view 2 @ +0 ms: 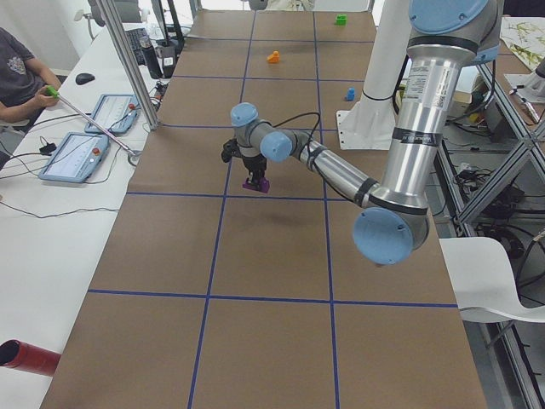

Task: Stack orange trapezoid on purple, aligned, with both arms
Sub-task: 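Carry the purple block with the left gripper to the table center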

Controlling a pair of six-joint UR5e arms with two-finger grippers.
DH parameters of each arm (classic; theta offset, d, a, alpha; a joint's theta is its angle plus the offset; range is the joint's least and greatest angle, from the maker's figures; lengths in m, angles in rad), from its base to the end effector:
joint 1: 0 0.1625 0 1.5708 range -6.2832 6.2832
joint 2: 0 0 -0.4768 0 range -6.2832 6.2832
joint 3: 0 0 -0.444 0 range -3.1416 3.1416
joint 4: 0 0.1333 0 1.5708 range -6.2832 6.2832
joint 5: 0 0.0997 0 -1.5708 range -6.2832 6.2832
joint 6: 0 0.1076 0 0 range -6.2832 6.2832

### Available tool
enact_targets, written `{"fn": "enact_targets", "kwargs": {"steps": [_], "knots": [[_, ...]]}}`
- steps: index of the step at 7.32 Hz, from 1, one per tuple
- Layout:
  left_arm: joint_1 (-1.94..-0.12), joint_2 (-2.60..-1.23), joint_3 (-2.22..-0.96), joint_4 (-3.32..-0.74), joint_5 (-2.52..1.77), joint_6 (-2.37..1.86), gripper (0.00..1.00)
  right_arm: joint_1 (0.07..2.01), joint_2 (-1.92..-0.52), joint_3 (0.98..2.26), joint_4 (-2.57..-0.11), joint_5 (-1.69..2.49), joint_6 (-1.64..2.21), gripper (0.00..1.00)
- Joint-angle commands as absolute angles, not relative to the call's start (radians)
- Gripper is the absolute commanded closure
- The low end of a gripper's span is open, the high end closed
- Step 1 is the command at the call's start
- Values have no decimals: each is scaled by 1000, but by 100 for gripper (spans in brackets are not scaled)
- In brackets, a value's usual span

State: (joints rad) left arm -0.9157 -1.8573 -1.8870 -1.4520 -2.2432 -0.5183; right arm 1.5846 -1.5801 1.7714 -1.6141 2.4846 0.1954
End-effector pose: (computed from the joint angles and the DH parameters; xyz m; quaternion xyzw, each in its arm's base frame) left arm 0.3300 -0.5383 0.3963 0.0110 0.3919 0.1415 0.9090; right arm 0.0555 -0.5390 0.6052 0.0262 -0.4442 0.0610 0.8935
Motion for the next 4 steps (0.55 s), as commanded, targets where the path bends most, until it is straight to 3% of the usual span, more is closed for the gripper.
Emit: {"fn": "enact_targets", "kwargs": {"steps": [1, 4], "knots": [[-863, -2189, -1799, -1278, -2244, -714, 100, 1585, -1583, 1773, -1612, 2488, 193, 0], [-705, -2526, -1481, -1308, -2170, -944, 100, 1585, -1588, 1766, -1545, 2487, 196, 0]]}}
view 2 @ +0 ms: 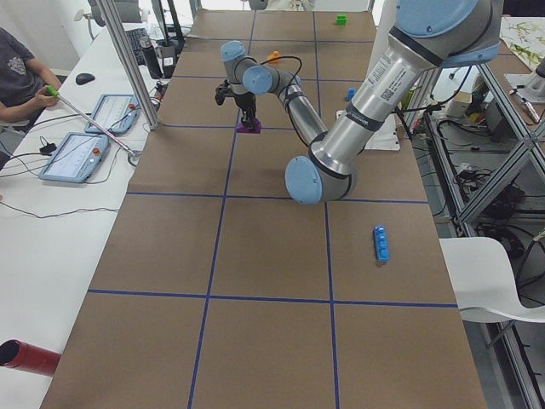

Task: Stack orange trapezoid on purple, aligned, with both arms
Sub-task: 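Carry the purple block with the left gripper to the table center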

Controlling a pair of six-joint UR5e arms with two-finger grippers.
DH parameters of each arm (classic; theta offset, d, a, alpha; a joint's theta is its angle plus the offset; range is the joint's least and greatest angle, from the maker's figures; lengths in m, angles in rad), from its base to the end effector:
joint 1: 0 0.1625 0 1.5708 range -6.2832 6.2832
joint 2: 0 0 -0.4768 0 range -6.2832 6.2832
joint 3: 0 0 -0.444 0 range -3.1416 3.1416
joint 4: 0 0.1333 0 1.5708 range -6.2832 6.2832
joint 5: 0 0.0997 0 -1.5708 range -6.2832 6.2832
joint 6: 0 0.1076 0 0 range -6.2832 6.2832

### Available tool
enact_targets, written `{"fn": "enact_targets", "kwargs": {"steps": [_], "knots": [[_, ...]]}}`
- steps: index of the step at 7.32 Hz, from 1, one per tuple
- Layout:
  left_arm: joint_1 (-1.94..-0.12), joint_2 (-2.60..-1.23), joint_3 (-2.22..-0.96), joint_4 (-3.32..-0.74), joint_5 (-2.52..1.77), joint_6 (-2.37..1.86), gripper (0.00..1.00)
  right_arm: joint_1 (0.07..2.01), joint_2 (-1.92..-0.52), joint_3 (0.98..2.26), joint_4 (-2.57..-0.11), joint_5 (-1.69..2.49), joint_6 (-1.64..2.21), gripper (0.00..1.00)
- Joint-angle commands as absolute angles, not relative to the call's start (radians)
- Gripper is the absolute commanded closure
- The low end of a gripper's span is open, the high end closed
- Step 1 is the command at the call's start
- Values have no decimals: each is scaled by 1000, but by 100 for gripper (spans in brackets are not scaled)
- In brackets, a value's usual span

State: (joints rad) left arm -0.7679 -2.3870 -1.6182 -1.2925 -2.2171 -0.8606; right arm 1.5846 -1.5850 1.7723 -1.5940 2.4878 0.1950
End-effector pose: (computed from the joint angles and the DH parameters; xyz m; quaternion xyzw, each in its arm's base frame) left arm 0.5037 -0.5816 0.1681 -0.0405 0.4070 0.0654 0.9102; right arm 0.0553 -0.5378 0.6049 0.0333 -0.4460 0.0571 0.8926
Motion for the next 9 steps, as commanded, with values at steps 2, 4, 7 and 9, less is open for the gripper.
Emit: {"fn": "enact_targets", "kwargs": {"steps": [2, 4, 7, 9], "knots": [[-654, -2574, -1285, -1571, -2131, -1082, 100, 1582, -1589, 1760, -1542, 2485, 195, 1], [-600, -2609, -1180, -1631, -2047, -1089, 100, 1580, -1588, 1759, -1542, 2487, 196, 1], [-554, -2609, -1160, -1632, -2002, -1081, 75, 1563, -1577, 1759, -1540, 2476, 210, 1], [-540, -2608, -1152, -1632, -1983, -1081, 56, 1552, -1577, 1759, -1539, 2474, 221, 1]]}}
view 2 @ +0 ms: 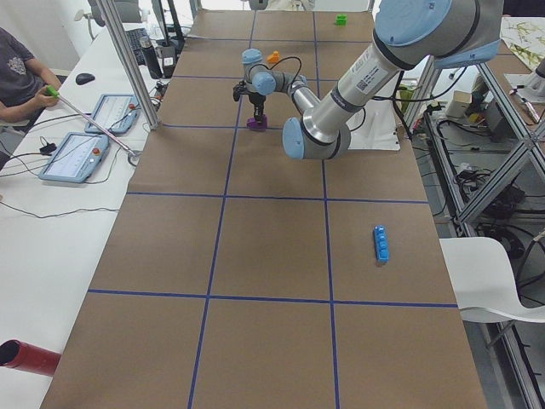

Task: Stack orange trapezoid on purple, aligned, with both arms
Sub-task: 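Carry the purple block with the left gripper to the table center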

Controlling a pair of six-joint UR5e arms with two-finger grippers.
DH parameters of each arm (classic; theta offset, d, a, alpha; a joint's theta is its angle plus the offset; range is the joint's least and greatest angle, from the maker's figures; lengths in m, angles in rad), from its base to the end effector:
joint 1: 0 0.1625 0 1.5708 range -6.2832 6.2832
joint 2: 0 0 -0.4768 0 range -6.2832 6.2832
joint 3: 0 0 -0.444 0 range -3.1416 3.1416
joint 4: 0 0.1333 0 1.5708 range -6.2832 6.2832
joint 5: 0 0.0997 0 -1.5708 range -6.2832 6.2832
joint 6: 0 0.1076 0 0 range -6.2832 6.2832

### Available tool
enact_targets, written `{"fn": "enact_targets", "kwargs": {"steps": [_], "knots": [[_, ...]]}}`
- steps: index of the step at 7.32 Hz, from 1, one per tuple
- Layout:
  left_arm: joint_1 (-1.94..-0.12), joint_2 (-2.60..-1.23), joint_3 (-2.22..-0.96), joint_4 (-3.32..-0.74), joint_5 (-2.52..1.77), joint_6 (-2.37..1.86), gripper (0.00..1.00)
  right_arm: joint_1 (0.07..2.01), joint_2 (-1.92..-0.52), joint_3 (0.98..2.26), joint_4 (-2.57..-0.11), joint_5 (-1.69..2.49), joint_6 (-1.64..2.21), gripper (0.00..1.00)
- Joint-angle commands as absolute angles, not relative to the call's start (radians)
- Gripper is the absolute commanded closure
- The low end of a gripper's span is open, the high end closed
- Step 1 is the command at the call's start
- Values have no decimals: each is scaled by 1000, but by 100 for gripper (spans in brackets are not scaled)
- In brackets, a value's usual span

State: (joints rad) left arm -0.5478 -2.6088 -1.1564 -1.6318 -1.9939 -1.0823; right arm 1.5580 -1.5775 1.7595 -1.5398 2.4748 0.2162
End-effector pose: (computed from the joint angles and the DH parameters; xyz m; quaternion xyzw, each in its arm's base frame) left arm 0.7308 -0.5502 0.1584 -0.0093 0.3831 0.0431 0.9227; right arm 0.0418 -0.5456 0.6029 0.0454 -0.4424 0.0446 0.8946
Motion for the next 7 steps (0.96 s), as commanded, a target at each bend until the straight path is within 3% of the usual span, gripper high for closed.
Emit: {"fn": "enact_targets", "kwargs": {"steps": [1, 5, 7], "knots": [[-541, -2608, -1154, -1629, -1962, -1069, 1, 1545, -1577, 1763, -1539, 2474, 222, 1], [-586, -2611, -1170, -1658, -1956, -1066, 0, 1505, -1562, 1778, -1537, 2442, 251, 1], [-659, -2609, -1257, -1606, -1994, -1060, 0, 1343, -1563, 1828, -1453, 2298, 482, 1]]}}
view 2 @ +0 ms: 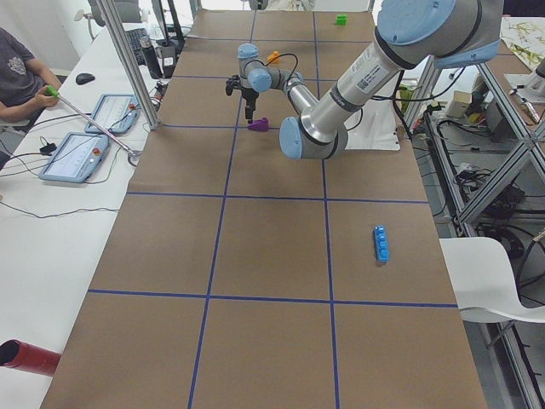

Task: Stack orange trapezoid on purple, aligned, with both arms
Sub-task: 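Release the purple block and raise the left gripper away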

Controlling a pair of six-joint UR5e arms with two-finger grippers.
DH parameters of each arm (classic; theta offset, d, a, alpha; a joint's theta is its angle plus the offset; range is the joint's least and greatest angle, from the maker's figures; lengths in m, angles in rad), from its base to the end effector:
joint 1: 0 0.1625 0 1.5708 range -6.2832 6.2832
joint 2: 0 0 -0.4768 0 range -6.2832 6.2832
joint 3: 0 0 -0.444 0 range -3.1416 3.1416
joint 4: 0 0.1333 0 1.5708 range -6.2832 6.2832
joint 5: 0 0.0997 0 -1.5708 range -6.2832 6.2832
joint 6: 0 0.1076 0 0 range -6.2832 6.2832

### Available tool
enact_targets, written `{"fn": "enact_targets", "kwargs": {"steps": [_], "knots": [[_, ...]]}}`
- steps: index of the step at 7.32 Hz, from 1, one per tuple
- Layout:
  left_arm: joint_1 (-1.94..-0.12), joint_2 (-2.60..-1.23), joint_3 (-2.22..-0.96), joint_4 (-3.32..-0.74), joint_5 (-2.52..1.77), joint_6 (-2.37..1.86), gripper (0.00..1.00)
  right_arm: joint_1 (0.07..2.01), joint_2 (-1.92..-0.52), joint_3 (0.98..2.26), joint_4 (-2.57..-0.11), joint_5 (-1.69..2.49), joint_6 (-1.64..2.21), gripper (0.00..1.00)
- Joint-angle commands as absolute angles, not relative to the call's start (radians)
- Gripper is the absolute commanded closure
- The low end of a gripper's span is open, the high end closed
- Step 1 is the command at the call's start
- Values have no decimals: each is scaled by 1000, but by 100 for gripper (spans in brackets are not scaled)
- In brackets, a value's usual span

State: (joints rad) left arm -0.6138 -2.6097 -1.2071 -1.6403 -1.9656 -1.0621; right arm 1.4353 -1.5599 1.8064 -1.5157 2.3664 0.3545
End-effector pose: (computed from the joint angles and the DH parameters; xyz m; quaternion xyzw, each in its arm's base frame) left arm 0.6812 -0.5924 0.1322 0.0352 0.3992 0.0233 0.9159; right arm -0.0188 -0.5559 0.5732 0.0415 -0.4051 0.0418 0.9124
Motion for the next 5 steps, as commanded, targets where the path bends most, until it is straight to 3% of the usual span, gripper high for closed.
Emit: {"fn": "enact_targets", "kwargs": {"steps": [1, 3, 5], "knots": [[-719, -2605, -1299, -1541, -2055, -1013, 0, 1266, -1575, 1825, -1351, 2280, 594, 1], [-791, -2570, -1489, -1313, -2077, -855, 0, 1099, -1614, 1813, -1223, 2189, 771, 1], [-853, -2502, -1645, -1145, -2079, -722, 0, 1007, -1631, 1700, -1069, 2135, 782, 1]]}}
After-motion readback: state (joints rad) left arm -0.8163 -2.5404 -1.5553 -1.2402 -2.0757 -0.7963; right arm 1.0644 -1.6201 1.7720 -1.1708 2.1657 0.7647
